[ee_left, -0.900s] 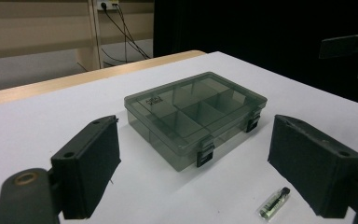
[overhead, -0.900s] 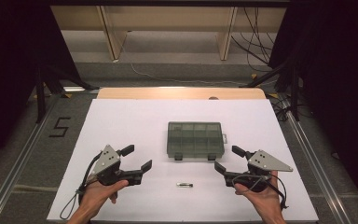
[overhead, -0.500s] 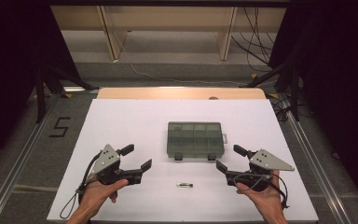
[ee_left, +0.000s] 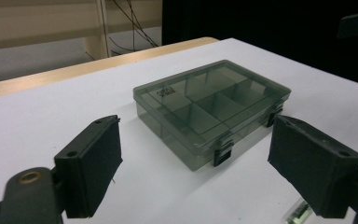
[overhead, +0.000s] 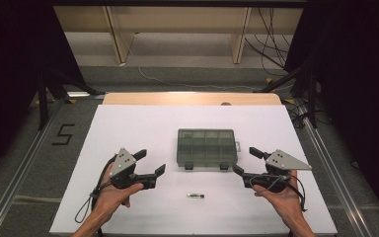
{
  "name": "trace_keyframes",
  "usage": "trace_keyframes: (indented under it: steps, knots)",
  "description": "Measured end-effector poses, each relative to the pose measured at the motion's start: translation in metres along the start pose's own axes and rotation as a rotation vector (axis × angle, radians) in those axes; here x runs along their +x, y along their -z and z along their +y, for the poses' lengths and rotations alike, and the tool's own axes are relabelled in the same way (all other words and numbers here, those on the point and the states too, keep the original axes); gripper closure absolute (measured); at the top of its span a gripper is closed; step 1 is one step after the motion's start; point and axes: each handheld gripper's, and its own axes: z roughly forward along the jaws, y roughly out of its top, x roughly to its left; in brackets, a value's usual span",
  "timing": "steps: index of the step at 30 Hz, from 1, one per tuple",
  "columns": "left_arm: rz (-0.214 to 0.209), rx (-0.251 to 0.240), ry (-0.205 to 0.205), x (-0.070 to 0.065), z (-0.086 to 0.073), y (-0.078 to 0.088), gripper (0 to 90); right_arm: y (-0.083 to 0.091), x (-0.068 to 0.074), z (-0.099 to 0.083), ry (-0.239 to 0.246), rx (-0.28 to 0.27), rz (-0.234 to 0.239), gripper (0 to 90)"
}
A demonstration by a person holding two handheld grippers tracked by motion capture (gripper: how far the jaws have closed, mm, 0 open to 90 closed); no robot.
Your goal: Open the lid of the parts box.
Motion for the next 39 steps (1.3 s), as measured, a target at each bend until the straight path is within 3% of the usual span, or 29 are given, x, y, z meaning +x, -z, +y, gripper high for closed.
trace_keyframes:
  steps: [1, 4, 5, 6, 8, 17, 20, 22, 23, 26, 34, 35, 39]
  knots:
    - [0.0, 0.0, 0.0, 0.0, 0.0, 0.0, 16.6, 0.0, -0.003, 0.0, 0.019, 0.002, -0.01, 18.8]
    - [0.01, 0.001, -0.012, 0.004, 0.001, -0.002, 17.3, -0.001, -0.007, 0.0, 0.016, -0.004, 0.0, 18.8]
    - [0.016, 0.002, -0.011, 0.006, 0.002, -0.005, 17.3, -0.003, -0.009, 0.0, 0.0, 0.016, 0.006, 18.7]
    - [0.016, 0.002, -0.011, 0.006, 0.002, -0.005, 17.3, -0.004, -0.012, 0.0, 0.024, 0.007, -0.013, 18.7]
    - [0.011, 0.008, -0.018, 0.008, 0.004, -0.009, 17.4, -0.005, -0.013, 0.0, 0.021, 0.009, -0.004, 18.7]
    - [-0.001, 0.045, -0.047, 0.015, 0.005, -0.029, 18.3, -0.014, -0.03, 0.0, 0.028, 0.066, 0.005, 19.3]
    - [-0.003, 0.073, -0.044, 0.019, 0.004, -0.037, 19.4, -0.016, -0.037, 0.001, 0.033, 0.078, -0.013, 19.8]
    - [0.001, 0.081, -0.041, 0.021, 0.003, -0.042, 21.3, -0.017, -0.041, 0.002, 0.026, 0.09, -0.005, 19.8]
    - [0.009, 0.091, -0.043, 0.024, 0.004, -0.047, 23.8, -0.02, -0.048, 0.003, 0.032, 0.06, -0.005, 20.0]
    - [0.012, 0.105, -0.03, 0.026, 0.004, -0.051, 26.7, -0.022, -0.056, 0.003, 0.023, 0.054, -0.005, 20.9]
    - [0.023, 0.138, -0.023, 0.033, 0.003, -0.067, 34.2, -0.028, -0.068, 0.0, 0.028, 0.116, -0.015, 28.7]
    - [0.001, 0.142, 0.004, 0.036, 0.003, -0.071, 36.6, -0.03, -0.07, 0.0, 0.035, 0.125, -0.013, 31.0]
    - [-0.01, 0.158, -0.007, 0.039, 0.001, -0.078, 43.9, -0.034, -0.072, -0.001, 0.035, 0.141, 0.0, 35.3]
